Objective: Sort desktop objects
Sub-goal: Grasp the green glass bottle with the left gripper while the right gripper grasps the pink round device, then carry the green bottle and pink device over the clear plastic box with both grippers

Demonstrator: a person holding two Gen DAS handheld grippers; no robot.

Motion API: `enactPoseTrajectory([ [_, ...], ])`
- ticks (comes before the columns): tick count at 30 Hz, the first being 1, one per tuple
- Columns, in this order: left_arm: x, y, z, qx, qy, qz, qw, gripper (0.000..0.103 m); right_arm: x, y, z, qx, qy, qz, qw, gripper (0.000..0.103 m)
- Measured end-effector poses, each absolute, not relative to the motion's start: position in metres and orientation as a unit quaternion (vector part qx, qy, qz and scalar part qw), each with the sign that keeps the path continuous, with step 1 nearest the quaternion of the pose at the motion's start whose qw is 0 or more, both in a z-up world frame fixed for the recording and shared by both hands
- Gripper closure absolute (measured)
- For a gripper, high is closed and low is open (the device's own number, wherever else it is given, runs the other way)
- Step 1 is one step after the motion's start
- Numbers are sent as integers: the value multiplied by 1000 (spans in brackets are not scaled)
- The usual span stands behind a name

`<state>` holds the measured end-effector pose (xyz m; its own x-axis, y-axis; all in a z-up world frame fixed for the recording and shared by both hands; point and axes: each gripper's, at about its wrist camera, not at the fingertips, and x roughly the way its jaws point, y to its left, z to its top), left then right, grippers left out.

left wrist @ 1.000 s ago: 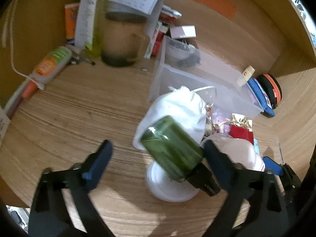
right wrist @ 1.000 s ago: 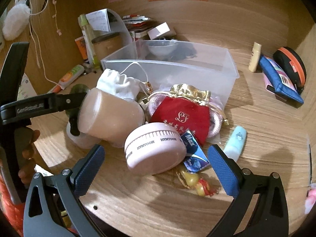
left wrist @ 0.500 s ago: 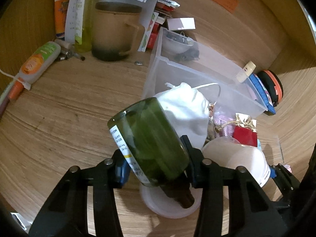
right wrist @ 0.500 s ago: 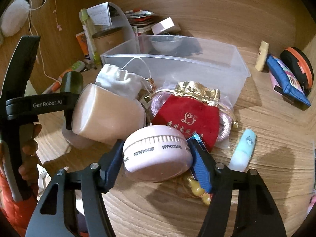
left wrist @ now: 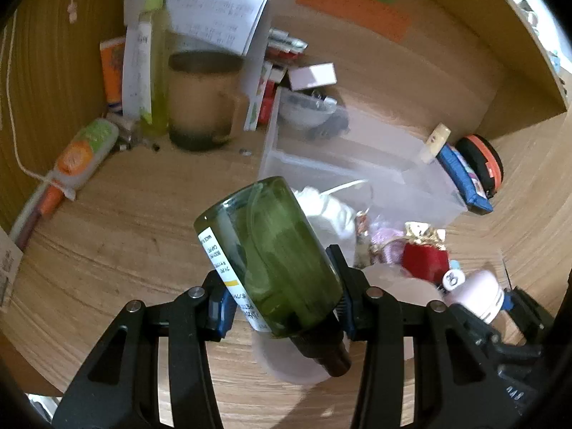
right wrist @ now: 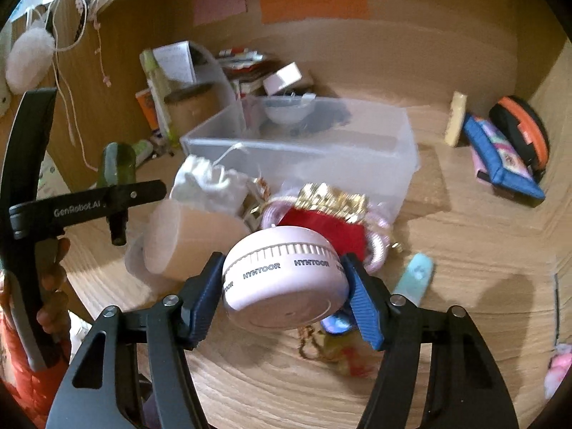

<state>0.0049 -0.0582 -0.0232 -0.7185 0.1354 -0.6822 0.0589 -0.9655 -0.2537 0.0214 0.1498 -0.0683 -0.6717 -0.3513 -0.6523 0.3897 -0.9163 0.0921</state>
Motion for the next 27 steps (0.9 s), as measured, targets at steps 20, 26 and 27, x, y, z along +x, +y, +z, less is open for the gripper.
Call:
enactPoseTrajectory([
  [20, -18, -39, 54, -315, -56, 947, 40, 58, -14, 182, 6, 259, 33, -952, 159, 41],
  [26, -37, -32, 66, -320, -40, 945, 57, 58, -34, 177, 16, 252, 45, -954, 154, 41],
  [27, -41, -31, 68, -321, -37, 945, 58, 58, -38, 177, 18, 253, 43, -954, 156, 41],
])
